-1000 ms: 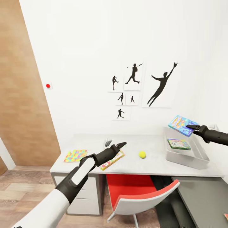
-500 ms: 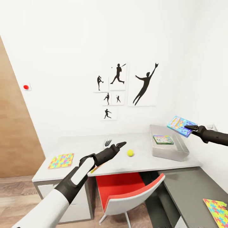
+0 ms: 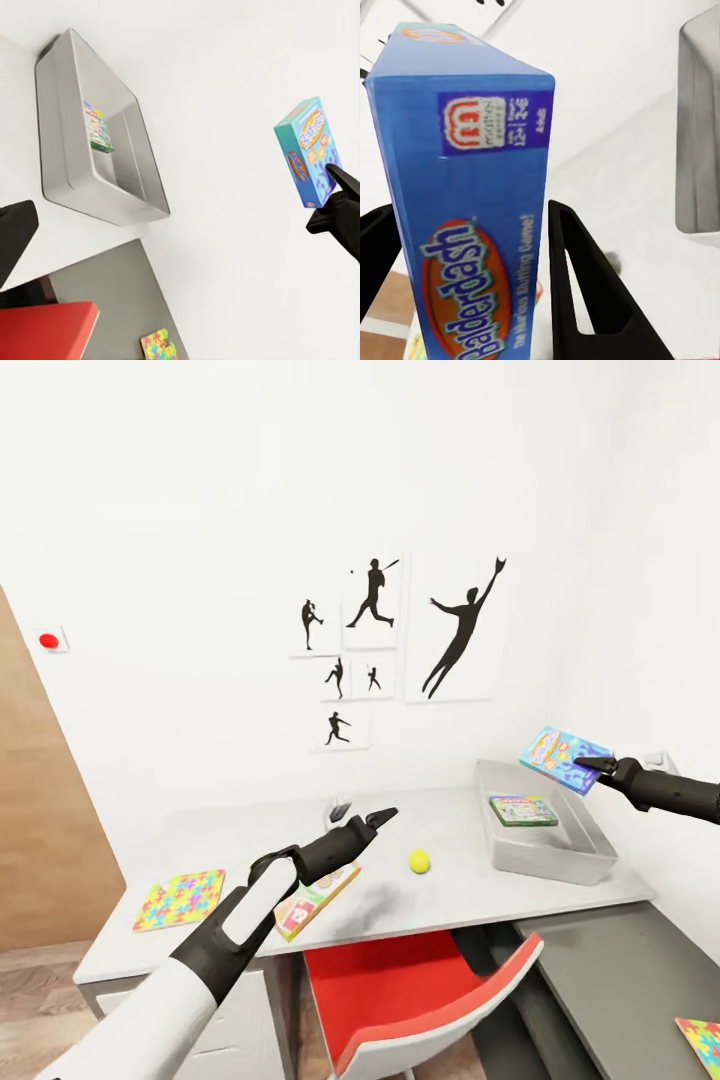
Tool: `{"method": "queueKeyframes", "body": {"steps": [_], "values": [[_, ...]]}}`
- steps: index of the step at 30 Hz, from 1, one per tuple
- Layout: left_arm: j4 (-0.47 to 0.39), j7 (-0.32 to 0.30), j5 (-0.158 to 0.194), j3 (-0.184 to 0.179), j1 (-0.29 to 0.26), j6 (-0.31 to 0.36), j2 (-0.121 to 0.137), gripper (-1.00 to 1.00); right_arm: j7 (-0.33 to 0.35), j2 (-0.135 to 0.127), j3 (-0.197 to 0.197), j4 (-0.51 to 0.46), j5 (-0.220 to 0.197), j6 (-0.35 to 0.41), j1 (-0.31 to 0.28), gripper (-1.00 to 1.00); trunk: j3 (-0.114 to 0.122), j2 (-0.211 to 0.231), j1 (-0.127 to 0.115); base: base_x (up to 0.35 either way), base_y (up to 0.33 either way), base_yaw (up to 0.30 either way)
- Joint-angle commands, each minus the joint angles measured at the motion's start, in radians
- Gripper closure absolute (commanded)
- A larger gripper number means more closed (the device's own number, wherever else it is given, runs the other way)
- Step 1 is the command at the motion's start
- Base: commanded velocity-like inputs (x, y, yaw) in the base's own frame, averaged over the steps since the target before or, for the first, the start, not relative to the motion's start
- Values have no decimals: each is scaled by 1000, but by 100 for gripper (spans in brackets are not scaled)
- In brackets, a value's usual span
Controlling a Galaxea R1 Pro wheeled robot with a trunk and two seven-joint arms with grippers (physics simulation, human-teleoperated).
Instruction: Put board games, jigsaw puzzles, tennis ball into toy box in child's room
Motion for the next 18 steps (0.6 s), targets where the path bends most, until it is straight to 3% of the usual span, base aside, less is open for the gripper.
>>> {"method": "queueKeyframes", "body": {"steps": [1, 9, 18], "values": [[1, -1, 7, 0, 0, 4, 1, -100, 11, 2, -2, -10, 8, 4, 4, 100, 0, -1, 1, 292, 122, -13], [1, 0, 6, 0, 1, 2, 1, -100, 12, 14, -1, -69, 8, 4, 38, 100, 0, -1, 1, 282, 93, -6], [1, 5, 8, -1, 1, 0, 1, -100, 12, 22, -1, -104, 8, 4, 53, 100, 0, -1, 1, 80, 21, -1]]}}
